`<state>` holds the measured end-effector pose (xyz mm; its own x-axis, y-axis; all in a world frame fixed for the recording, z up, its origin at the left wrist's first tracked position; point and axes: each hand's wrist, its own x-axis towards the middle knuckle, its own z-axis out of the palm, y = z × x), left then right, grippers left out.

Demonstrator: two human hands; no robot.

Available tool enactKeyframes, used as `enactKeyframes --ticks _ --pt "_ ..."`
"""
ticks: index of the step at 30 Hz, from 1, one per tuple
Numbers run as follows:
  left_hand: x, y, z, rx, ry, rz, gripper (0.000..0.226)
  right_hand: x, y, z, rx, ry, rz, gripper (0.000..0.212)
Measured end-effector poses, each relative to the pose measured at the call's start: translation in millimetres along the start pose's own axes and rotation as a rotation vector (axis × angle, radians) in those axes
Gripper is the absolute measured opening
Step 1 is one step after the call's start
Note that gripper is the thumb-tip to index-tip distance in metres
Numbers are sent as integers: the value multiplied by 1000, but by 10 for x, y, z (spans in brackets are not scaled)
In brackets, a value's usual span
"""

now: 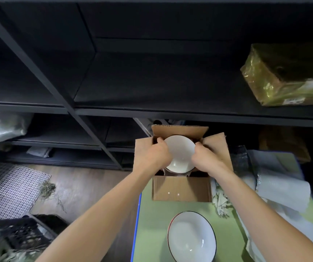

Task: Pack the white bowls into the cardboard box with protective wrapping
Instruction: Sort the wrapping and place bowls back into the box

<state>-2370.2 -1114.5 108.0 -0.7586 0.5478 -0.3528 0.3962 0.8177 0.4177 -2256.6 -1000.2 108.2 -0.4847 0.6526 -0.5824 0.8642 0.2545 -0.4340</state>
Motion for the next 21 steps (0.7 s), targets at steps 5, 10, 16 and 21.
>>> enactKeyframes --ticks 5,10,16,21 --pt "62 170 182 120 -211 -1 52 107 -47 140 -139 -2 26 45" --pt "157 231 277 169 -301 -34 69 207 -51 287 -223 53 54 58" --pt "213 209 390 264 -337 33 73 227 -23 447 -294 0 74 60" --pt "233 194 439 324 -317 51 71 198 -46 497 -313 35 58 58"
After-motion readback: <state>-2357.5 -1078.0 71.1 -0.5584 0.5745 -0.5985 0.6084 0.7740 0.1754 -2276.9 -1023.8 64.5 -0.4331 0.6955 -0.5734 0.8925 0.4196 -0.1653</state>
